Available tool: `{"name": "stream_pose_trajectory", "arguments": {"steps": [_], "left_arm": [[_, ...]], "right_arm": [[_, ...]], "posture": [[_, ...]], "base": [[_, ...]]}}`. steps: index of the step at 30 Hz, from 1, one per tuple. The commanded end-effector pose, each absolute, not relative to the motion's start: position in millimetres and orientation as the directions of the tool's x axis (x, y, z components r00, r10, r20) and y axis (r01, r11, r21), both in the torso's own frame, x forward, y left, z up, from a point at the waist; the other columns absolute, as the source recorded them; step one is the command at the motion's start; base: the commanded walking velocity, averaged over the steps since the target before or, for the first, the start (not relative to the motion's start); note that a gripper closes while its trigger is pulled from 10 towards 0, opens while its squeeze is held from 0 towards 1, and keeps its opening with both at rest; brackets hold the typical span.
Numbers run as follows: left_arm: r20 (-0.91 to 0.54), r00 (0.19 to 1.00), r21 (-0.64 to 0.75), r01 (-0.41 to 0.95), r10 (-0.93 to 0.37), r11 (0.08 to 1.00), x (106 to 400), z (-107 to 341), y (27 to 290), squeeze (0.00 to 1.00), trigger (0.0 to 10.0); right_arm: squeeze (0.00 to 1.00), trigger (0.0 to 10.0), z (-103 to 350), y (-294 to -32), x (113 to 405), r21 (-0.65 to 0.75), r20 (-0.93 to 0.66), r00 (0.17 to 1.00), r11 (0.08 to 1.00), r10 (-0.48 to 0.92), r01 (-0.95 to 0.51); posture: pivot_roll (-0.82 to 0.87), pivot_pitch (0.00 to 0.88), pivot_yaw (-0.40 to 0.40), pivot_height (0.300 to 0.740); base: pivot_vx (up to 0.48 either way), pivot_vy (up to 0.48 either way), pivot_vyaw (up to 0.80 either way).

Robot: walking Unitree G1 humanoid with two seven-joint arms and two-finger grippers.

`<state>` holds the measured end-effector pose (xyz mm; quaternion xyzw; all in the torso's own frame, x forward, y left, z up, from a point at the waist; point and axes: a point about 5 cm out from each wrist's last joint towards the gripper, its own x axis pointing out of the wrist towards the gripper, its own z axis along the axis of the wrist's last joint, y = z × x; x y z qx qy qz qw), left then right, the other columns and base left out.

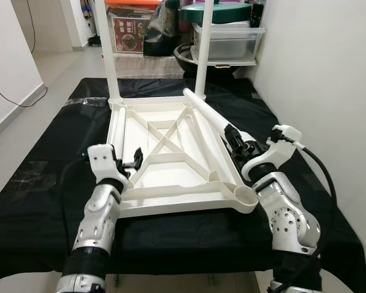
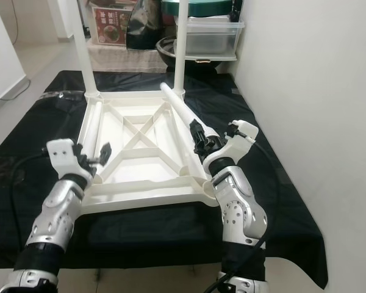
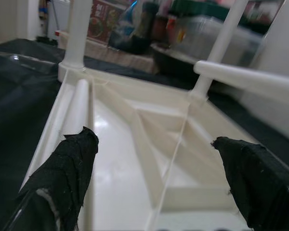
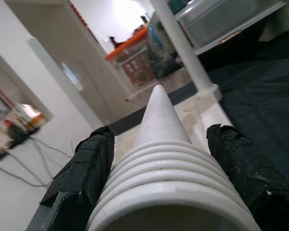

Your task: Building children table

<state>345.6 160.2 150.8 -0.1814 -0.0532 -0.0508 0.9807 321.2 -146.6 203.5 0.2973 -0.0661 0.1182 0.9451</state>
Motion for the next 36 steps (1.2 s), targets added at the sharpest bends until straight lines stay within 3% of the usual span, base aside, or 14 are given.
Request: {"name": "stream_pose_trajectory", "arguments": {"steps": [1, 4, 5, 7, 9, 12, 15, 18, 21, 24, 28, 36], "left_arm": [[0.119, 0.989, -0.395, 0.127, -0.086, 0.91, 344.7, 149.9, 159.7, 0.0, 10.0], [0.125, 0.988, -0.435, 0.138, -0.091, 0.89, 345.4, 152.4, 159.4, 0.0, 10.0], [0.173, 0.976, -0.599, 0.21, -0.131, 0.773, 345.0, 163.1, 153.2, 0.0, 10.0], [0.278, 0.936, -0.758, 0.352, -0.217, 0.55, 341.4, 180.0, 141.8, 0.0, 10.0], [0.278, 0.936, -0.758, 0.352, -0.217, 0.55, 341.4, 180.0, 141.8, 0.0, 10.0], [0.343, 0.891, -0.812, 0.44, -0.297, 0.384, 336.3, 186.7, 134.2, 0.0, 10.0], [0.354, 0.886, -0.831, 0.445, -0.3, 0.334, 335.5, 186.9, 134.5, 0.0, 10.0], [0.425, 0.841, -0.86, 0.49, -0.336, 0.139, 330.7, 191.0, 131.3, 0.0, 10.0], [0.457, 0.808, -0.857, 0.512, -0.372, 0.058, 325.8, 192.9, 128.4, 0.0, 10.0], [0.47, 0.785, -0.852, 0.523, -0.403, 0.024, 321.8, 193.0, 126.6, 0.0, 10.0], [0.508, 0.716, -0.833, 0.551, -0.48, -0.06, 310.8, 191.3, 128.0, 0.0, 10.0], [0.453, 0.697, -0.841, 0.54, -0.555, -0.008, 307.5, 180.0, 128.1, 0.0, 10.0]], "right_arm": [[0.0, 0.0, 207.8, -150.0, 317.4, 0.555, 0.234, 0.956, 0.783, 0.177, -0.281], [0.0, 0.0, 208.1, -150.9, 316.7, 0.569, 0.243, 0.954, 0.771, 0.175, -0.286], [0.0, 0.0, 207.9, -149.8, 314.6, 0.612, 0.268, 0.944, 0.723, 0.192, -0.321], [0.0, 0.0, 206.7, -145.3, 311.3, 0.659, 0.308, 0.922, 0.647, 0.233, -0.384], [0.0, 0.0, 206.7, -145.3, 311.3, 0.659, 0.308, 0.922, 0.647, 0.233, -0.384], [0.0, 0.0, 204.9, -135.8, 309.4, 0.679, 0.339, 0.893, 0.58, 0.296, -0.45], [0.0, 0.0, 204.9, -132.3, 308.8, 0.687, 0.35, 0.881, 0.551, 0.318, -0.473], [0.0, 0.0, 198.5, -120.1, 301.8, 0.717, 0.372, 0.828, 0.436, 0.42, -0.544], [0.0, 0.0, 195.2, -114.3, 294.7, 0.718, 0.394, 0.777, 0.364, 0.49, -0.593], [0.0, 0.0, 192.4, -111.5, 289.0, 0.708, 0.406, 0.737, 0.324, 0.54, -0.627], [0.0, 0.0, 180.7, -106.8, 266.2, 0.645, 0.38, 0.581, 0.245, 0.72, -0.724], [0.0, 0.0, 173.9, -112.5, 256.3, 0.632, 0.365, 0.51, 0.195, 0.779, -0.75]], "posture": [[0.05, 0.0, -0.05, 0.74], [0.05, 0.0, -0.049, 0.74], [0.06, 0.0, -0.048, 0.74], [0.07, 0.0, -0.047, 0.74], [0.07, 0.0, -0.047, 0.74], [0.06, 0.0, -0.047, 0.74], [0.06, 0.0, -0.047, 0.74], [0.07, 0.0, -0.053, 0.74], [0.07, 0.0, -0.053, 0.74], [0.07, 0.0, -0.055, 0.74], [0.07, 0.0, -0.051, 0.74], [0.07, 0.0, -0.05, 0.74]], "base": [[0.0, 0.0, 0.0], [0.0, 0.0, 0.0], [0.0, 0.0, 0.0], [0.0, 0.0, 0.0], [0.0, 0.0, 0.0], [0.0, 0.0, 0.0], [0.0, 0.0, 0.0], [0.0, 0.0, 0.0], [0.0, 0.0, 0.0], [0.0, 0.0, 0.0], [0.0, 0.0, 0.0], [0.0, 0.0, 0.0]]}}
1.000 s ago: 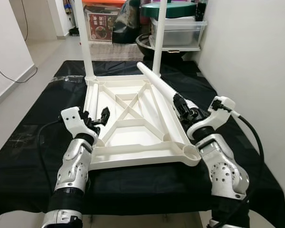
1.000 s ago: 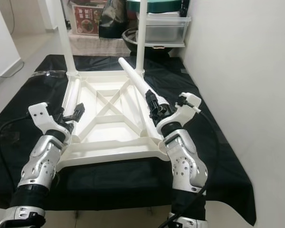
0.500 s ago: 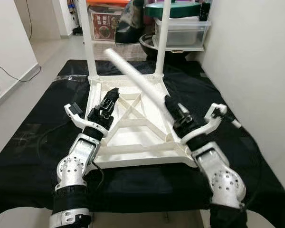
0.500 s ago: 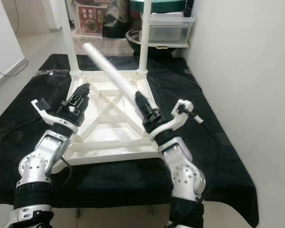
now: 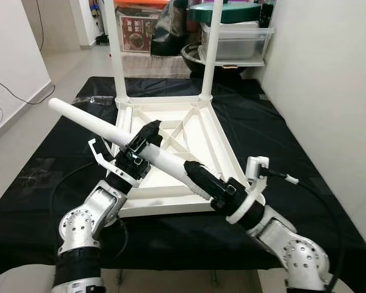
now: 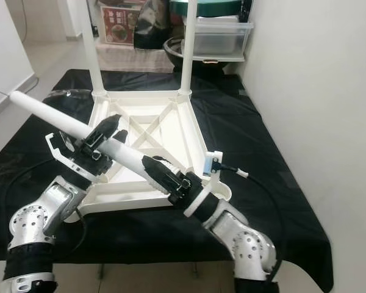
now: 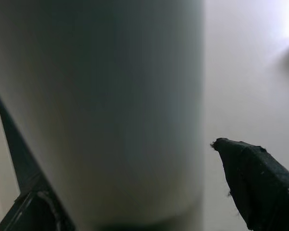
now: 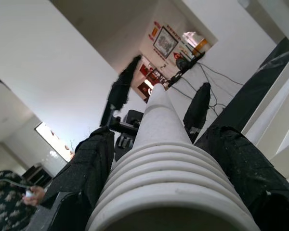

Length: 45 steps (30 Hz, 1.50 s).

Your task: Building children table

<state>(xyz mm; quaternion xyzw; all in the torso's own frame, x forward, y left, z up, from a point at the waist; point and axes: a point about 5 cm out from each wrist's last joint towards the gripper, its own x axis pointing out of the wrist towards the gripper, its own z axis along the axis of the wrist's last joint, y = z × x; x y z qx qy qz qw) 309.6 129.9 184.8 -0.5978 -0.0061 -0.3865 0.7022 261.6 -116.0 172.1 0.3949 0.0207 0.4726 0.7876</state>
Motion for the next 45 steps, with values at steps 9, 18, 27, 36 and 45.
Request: {"name": "stream_pose_trajectory", "arguments": {"steps": [9, 18, 27, 36, 45], "left_arm": [[0.472, 0.646, -0.815, 0.579, -0.599, -0.019, 298.6, 186.8, 132.0, 0.0, 10.0], [0.481, 0.638, -0.781, 0.623, -0.601, 0.036, 297.6, 196.4, 149.3, 0.0, 10.0], [0.465, 0.635, -0.772, 0.632, -0.616, 0.068, 292.6, 199.5, 158.1, 0.0, 10.0], [0.463, 0.656, -0.763, 0.637, -0.596, 0.108, 295.7, 202.7, 172.7, 0.0, 9.3], [0.48, 0.691, -0.761, 0.635, -0.54, 0.136, 299.3, 206.2, 184.2, 0.0, 0.0]], "right_arm": [[0.0, 0.0, 160.2, -116.0, 248.5, 0.628, 0.307, 0.442, 0.17, 0.843, -0.76], [0.0, 0.0, 150.0, -132.3, 248.7, 0.635, 0.228, 0.431, 0.202, 0.873, -0.746], [0.0, 0.0, 147.9, -144.5, 253.9, 0.615, 0.195, 0.439, 0.24, 0.877, -0.752], [0.0, 0.0, 149.5, -159.0, 253.0, 0.598, 0.187, 0.44, 0.253, 0.878, -0.761], [0.0, 0.0, 146.5, -161.1, 251.3, 0.598, 0.176, 0.445, 0.264, 0.878, -0.757]], "posture": [[0.08, 0.0, -0.053, 0.74], [0.08, 0.0, -0.061, 0.74], [0.09, 0.0, -0.06, 0.74], [0.09, 0.0, -0.066, 0.74], [0.08, 0.0, -0.066, 0.74]], "base": [[0.0, 0.0, 0.0], [0.0, 0.0, 0.0], [0.0, 0.0, 0.0], [0.0, 0.0, 0.0], [0.0, 0.0, 0.0]]}}
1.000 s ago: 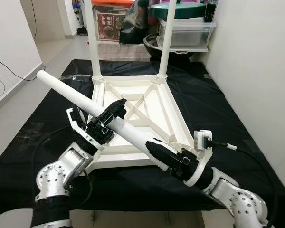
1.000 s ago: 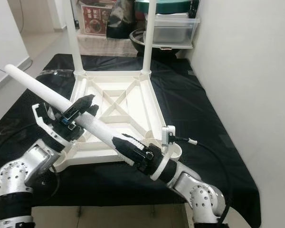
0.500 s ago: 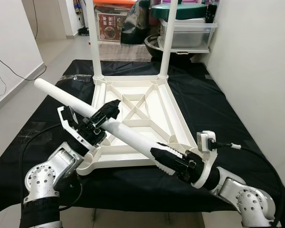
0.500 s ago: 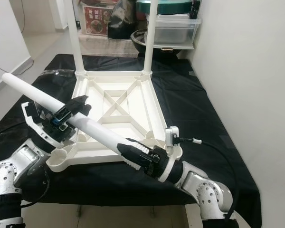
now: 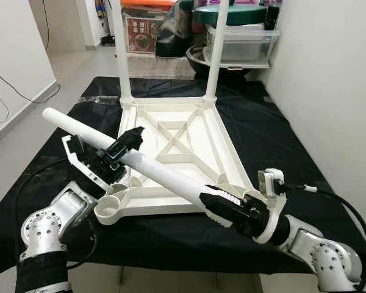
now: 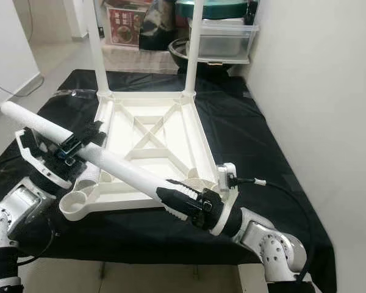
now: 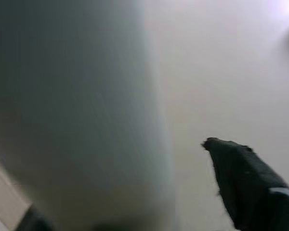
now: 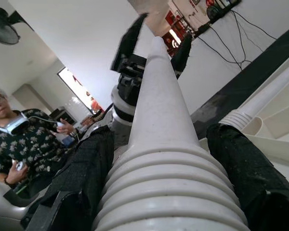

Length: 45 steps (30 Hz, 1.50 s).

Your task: Building children table

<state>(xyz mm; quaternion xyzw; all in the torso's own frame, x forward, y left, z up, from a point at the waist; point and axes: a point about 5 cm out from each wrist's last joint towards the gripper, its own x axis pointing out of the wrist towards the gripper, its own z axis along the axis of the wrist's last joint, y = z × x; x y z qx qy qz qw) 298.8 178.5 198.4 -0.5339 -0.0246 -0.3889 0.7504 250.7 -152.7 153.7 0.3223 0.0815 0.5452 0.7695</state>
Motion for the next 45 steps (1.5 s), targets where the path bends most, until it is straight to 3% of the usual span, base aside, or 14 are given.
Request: {"name": "stream_pose_trajectory", "arguments": {"steps": [1, 9, 19, 20, 22, 23, 24, 36, 41, 45], "left_arm": [[0.487, 0.689, -0.757, 0.64, -0.537, 0.135, 299.7, 207.0, 184.5, 0.0, 0.0], [0.506, 0.725, -0.754, 0.635, -0.468, 0.169, 305.8, 210.8, 193.1, 0.0, 0.0], [0.529, 0.715, -0.749, 0.647, -0.456, 0.146, 307.6, 214.9, 190.9, 0.0, 0.0], [0.525, 0.71, -0.747, 0.649, -0.47, 0.145, 307.4, 215.3, 189.3, 0.0, 0.0], [0.522, 0.705, -0.745, 0.651, -0.48, 0.145, 307.3, 215.6, 188.0, 0.0, 0.0], [0.514, 0.707, -0.748, 0.647, -0.485, 0.15, 307.7, 215.4, 187.0, 0.0, 10.0], [0.511, 0.708, -0.75, 0.644, -0.487, 0.149, 308.3, 215.4, 186.4, 0.0, 10.0], [0.493, 0.734, -0.74, 0.637, -0.467, 0.219, 314.7, 223.0, 201.0, 0.0, 10.0], [0.458, 0.716, -0.727, 0.643, -0.527, 0.242, 314.1, 217.0, 188.5, 0.0, 10.0], [0.449, 0.702, -0.724, 0.648, -0.552, 0.236, 312.9, 215.2, 184.2, 0.0, 10.0]], "right_arm": [[0.0, 0.0, 146.2, -160.8, 251.3, 0.598, 0.176, 0.445, 0.264, 0.878, -0.757], [0.0, 0.0, 144.9, -162.8, 249.7, 0.596, 0.175, 0.454, 0.273, 0.874, -0.755], [0.0, 0.0, 141.8, -161.8, 252.2, 0.586, 0.152, 0.473, 0.306, 0.868, -0.75], [0.0, 10.0, 139.1, -160.8, 252.5, 0.584, 0.117, 0.471, 0.323, 0.874, -0.745], [0.0, 10.0, 137.1, -160.1, 252.6, 0.581, 0.091, 0.469, 0.335, 0.879, -0.742], [0.0, 10.0, 135.1, -160.5, 253.1, 0.586, 0.074, 0.475, 0.348, 0.877, -0.732], [1.0, 10.0, 134.1, -161.3, 253.4, 0.589, 0.068, 0.479, 0.352, 0.875, -0.727], [1.0, 10.0, 135.9, -181.8, 249.3, 0.53, 0.023, 0.478, 0.395, 0.878, -0.75], [1.0, 10.0, 143.7, -220.0, 264.6, 0.325, -0.127, 0.561, 0.569, 0.818, -0.756], [1.0, 10.0, 157.4, -228.3, 272.2, 0.272, -0.124, 0.582, 0.592, 0.804, -0.759]], "posture": [[0.08, 0.0, -0.066, 0.74], [0.08, 0.0, -0.066, 0.74], [0.08, 0.0, -0.063, 0.74], [0.07, 0.0, -0.063, 0.74], [0.07, 0.0, -0.063, 0.74], [0.07, 0.0, -0.063, 0.74], [0.08, 0.0, -0.064, 0.74], [0.07, 0.0, -0.062, 0.74], [0.07, 0.0, -0.059, 0.74], [0.07, 0.0, -0.058, 0.74]], "base": [[0.0, 0.0, 0.0], [0.0, 0.0, 0.0], [0.0, 0.0, 0.0], [0.0, 0.0, 0.0], [0.0, 0.0, 0.0], [0.0, 0.0, 0.0], [0.0, 0.0, 0.0], [0.0, 0.0, 0.0], [0.0, 0.0, 0.0], [0.0, 0.0, 0.0]]}}
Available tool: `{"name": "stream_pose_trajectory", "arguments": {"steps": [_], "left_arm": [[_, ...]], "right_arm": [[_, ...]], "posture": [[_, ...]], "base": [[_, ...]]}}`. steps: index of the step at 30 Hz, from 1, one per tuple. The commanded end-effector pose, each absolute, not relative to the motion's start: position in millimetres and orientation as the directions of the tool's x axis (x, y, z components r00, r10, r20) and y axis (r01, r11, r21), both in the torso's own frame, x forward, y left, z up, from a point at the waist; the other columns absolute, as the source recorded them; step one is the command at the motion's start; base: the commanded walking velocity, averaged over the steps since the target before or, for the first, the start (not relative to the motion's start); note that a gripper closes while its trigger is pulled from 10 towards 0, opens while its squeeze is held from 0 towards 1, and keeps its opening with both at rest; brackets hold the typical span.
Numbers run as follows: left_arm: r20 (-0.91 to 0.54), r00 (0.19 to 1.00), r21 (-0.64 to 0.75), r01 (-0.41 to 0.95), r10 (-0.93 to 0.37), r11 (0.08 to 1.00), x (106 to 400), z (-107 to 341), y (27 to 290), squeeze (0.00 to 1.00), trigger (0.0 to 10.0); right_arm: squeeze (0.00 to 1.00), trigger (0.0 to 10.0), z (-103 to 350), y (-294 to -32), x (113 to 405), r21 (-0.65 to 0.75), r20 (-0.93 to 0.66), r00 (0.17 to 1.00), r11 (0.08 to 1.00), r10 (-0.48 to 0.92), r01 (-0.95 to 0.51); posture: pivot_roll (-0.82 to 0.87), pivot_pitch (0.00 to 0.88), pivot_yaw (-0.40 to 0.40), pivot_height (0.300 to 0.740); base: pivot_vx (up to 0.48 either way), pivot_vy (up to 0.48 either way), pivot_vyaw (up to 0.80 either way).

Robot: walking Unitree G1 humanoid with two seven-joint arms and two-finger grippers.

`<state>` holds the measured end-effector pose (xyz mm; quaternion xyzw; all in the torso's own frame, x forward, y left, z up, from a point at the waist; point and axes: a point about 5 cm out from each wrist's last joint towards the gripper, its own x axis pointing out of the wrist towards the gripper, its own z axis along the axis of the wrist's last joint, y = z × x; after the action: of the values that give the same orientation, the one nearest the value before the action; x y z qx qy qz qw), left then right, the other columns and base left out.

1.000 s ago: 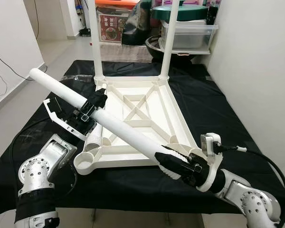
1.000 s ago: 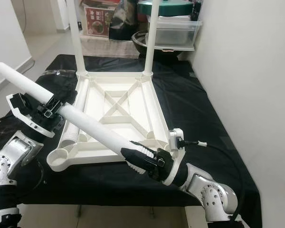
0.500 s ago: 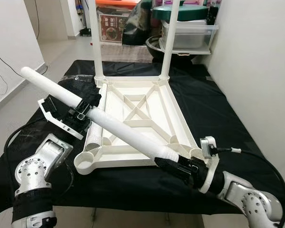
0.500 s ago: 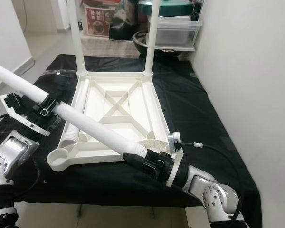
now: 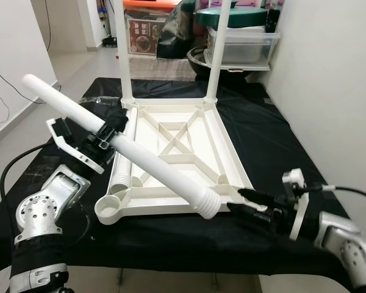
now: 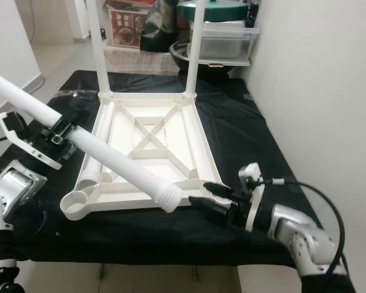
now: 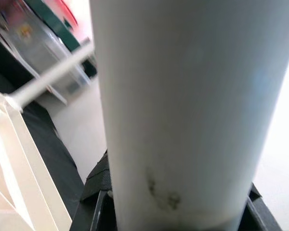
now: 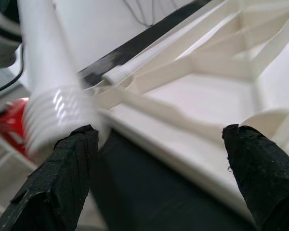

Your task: Building children table

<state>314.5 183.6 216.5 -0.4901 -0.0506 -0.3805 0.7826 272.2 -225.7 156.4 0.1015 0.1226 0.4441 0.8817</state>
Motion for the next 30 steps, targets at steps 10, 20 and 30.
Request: {"name": "stream_pose_trajectory", "arguments": {"steps": [10, 20, 30], "left_arm": [[0.344, 0.622, -0.699, 0.67, -0.704, 0.25, 312.5, 198.1, 151.2, 0.0, 10.0], [0.303, 0.499, -0.633, 0.742, -0.812, 0.221, 304.6, 195.4, 129.6, 0.0, 10.0], [0.272, 0.408, -0.585, 0.789, -0.871, 0.187, 306.5, 195.2, 111.5, 0.0, 10.0]], "right_arm": [[0.0, 10.0, 201.7, -178.2, 292.2, 0.258, -0.091, 0.431, 0.439, 0.898, -0.861], [0.0, 10.0, 182.0, -130.0, 285.4, 0.371, -0.222, 0.293, 0.359, 0.93, -0.857], [0.0, 10.0, 174.8, -115.9, 289.1, 0.381, -0.34, 0.278, 0.401, 0.899, -0.833]], "posture": [[0.06, 0.0, -0.055, 0.74], [0.07, 0.0, -0.064, 0.74], [0.07, 0.0, -0.064, 0.74]], "base": [[0.0, 0.0, 0.0], [0.0, 0.0, 0.0], [0.0, 0.0, 0.0]]}}
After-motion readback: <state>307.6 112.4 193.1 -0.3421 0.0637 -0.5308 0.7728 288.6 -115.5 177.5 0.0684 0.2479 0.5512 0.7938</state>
